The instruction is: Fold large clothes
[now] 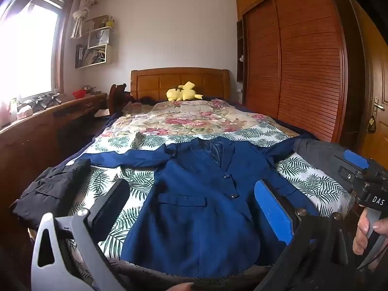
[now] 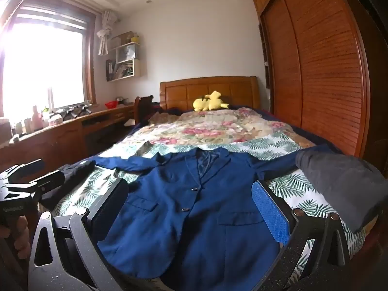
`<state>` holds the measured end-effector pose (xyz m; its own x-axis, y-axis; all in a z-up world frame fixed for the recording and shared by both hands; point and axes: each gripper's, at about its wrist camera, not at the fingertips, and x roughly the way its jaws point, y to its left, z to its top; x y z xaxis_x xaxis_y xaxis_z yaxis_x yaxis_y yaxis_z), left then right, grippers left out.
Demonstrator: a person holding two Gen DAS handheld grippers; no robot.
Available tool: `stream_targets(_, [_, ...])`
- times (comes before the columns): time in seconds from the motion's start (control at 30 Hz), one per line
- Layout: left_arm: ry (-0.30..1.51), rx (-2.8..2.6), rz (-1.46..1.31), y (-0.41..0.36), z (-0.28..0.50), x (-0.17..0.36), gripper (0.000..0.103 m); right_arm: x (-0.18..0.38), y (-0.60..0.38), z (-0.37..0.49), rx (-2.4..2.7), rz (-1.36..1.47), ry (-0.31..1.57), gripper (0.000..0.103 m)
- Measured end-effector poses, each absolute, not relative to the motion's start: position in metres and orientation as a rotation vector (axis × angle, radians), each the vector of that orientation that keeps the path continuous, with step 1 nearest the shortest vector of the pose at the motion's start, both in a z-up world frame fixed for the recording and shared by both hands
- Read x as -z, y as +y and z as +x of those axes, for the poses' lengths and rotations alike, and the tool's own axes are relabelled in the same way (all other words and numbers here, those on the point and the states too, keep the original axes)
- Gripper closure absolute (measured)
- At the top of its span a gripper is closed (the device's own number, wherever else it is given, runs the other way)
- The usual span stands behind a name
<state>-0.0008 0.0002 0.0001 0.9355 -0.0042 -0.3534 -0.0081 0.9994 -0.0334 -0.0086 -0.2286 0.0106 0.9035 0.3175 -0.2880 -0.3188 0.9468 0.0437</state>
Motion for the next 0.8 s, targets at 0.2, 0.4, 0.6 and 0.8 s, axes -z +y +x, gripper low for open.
stream_targets(0.2, [0.364,-0.002,-0.037,0.0004,-0.0009,-0.0002,0.0,-0.0113,-0.2285,-0.0081,-0.327,-0.008,0.296,0.0])
stream_targets(0.4, [0.362,-0.001,-0.034,0.0055,-0.0047,-0.0021,0.0,-0.008,-0.2278,-0.0057,-0.325,-0.001,0.307,0.0])
stream_targets(0.6, [0.36,-0.005,-0.025,0.0052,-0.0053,-0.0016,0.0,-0.0073,-0.2281,-0.0073,-0.324,0.004,0.308,0.0])
stream_targets(0.8, [0.361,-0.008,-0.021,-0.0004,-0.004,-0.0034,0.0,-0.008,-0.228,-0.0092,-0.324,0.006,0.308,0.0])
